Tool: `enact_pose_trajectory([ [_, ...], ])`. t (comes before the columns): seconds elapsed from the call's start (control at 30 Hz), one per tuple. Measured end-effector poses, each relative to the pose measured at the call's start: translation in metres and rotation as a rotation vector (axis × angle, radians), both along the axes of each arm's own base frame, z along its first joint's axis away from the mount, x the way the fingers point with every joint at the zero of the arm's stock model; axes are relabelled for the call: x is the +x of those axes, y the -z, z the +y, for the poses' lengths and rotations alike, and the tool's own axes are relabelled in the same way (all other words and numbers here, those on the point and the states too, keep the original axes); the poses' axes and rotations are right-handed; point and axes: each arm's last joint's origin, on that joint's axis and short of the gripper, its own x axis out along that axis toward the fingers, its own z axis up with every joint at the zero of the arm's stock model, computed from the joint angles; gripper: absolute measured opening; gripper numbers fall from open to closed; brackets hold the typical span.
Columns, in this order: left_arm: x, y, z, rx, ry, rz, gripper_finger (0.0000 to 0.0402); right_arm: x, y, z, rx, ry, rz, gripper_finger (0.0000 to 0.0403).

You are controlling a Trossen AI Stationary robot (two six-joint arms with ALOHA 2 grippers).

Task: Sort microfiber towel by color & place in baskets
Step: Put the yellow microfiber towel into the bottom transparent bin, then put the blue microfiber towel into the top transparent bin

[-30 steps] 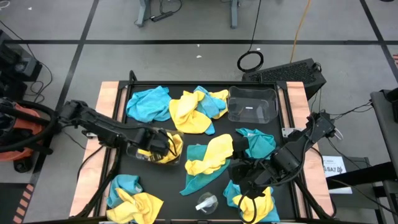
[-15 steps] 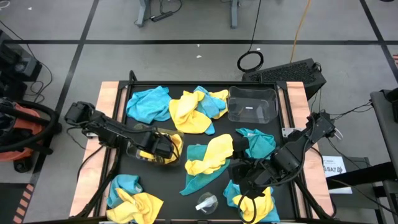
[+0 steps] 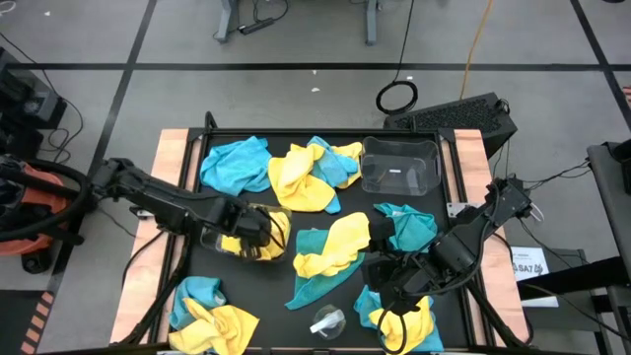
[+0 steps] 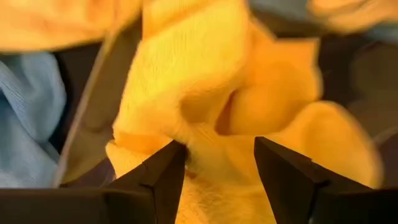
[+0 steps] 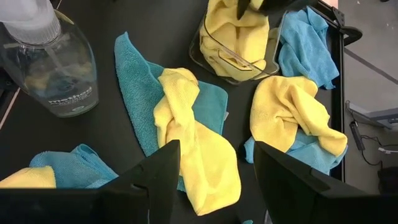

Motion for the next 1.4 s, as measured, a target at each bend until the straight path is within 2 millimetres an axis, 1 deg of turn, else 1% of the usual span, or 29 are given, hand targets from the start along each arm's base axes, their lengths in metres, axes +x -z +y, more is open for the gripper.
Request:
enact_pose_trajectory([
  [0.1, -0.007, -0.022, 0.003, 0.027, -0.003, -0.058, 0.0201, 0.000, 0.000, 0.000, 0.000, 0.000, 0.001, 0.0196],
  [0.27, -0.025, -0.049, 0.013, 0.150, -0.045, -0.116, 0.0201, -0.001, 0.000, 0.001, -0.001, -0.005, 0.002, 0.0196],
  [0.4, -0.039, -0.059, 0.022, 0.179, -0.071, -0.120, 0.0201, -0.002, 0.000, 0.002, -0.002, -0.005, 0.004, 0.0196],
  [0.53, -0.049, -0.062, 0.033, 0.241, -0.118, -0.089, 0.0201, -0.002, 0.000, 0.001, -0.002, -0.004, 0.006, 0.0196],
  [0.67, -0.051, -0.063, 0.049, 0.345, -0.185, -0.063, 0.0200, -0.002, 0.000, 0.001, -0.003, -0.004, 0.005, 0.0196],
  [0.83, -0.048, -0.061, 0.074, 0.358, -0.220, -0.003, 0.0198, -0.001, 0.000, 0.002, -0.001, -0.009, -0.001, 0.0196],
  [0.97, -0.047, -0.057, 0.101, 0.301, -0.278, 0.050, 0.0198, -0.001, 0.000, 0.002, 0.005, -0.001, -0.003, 0.0196],
  [1.07, -0.044, -0.055, 0.121, 0.242, -0.309, 0.033, 0.0198, -0.002, 0.000, 0.003, 0.007, -0.001, -0.004, 0.0196],
  [1.2, -0.040, -0.050, 0.148, 0.216, -0.361, 0.014, 0.0198, -0.003, 0.000, 0.005, 0.012, -0.006, -0.008, 0.0196],
  [1.3, -0.037, -0.040, 0.167, 0.163, -0.393, 0.038, 0.0198, -0.003, 0.003, 0.007, 0.012, -0.009, -0.007, 0.0196],
  [1.4, -0.035, -0.026, 0.187, 0.136, -0.435, 0.104, 0.0198, -0.005, 0.008, 0.011, 0.009, -0.012, 0.005, 0.0196],
])
